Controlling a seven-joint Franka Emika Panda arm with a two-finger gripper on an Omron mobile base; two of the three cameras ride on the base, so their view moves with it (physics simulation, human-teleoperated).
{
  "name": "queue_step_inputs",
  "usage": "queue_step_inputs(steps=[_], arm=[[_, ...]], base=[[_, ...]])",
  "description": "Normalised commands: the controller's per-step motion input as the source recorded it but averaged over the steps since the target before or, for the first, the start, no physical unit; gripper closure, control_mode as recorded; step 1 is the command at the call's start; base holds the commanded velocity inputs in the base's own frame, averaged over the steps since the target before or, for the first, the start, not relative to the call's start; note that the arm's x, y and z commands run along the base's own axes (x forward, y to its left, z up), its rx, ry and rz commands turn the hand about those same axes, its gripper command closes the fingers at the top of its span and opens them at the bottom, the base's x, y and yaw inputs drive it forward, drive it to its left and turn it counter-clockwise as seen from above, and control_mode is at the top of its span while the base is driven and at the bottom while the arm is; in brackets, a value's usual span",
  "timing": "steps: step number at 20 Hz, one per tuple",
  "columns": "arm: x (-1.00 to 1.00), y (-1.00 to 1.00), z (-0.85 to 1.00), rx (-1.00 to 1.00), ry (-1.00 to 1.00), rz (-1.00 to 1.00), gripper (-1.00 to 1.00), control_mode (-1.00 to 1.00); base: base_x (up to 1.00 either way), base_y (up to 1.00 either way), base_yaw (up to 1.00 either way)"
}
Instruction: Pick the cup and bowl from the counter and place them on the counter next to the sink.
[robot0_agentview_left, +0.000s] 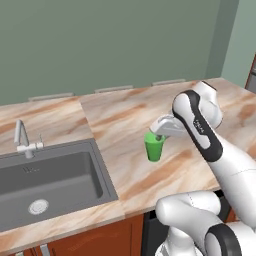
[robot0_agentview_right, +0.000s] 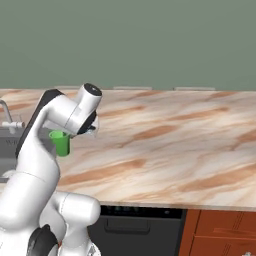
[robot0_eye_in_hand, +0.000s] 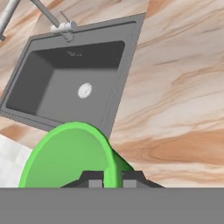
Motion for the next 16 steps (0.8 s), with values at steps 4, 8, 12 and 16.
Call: queue_step_inputs(steps=[4, 8, 12, 16], arm=[[0.62, 0.25, -0.01, -0.05, 0.05, 0.00, 1.00, -1.00], [0.20, 0.01, -0.15, -0.01, -0.03, 0.00, 1.00, -1.00], [0.00, 0.00, -0.69, 0.00, -0.02, 0.00, 1.00, -1.00], [0.04, 0.06, -0.81, 0.00, -0.04, 0.00, 1.00, -1.00]], base=[[0.00, 0.00, 0.00], [0.00, 0.00, 0.00], [0.00, 0.00, 0.00], [0.00, 0.00, 0.00]])
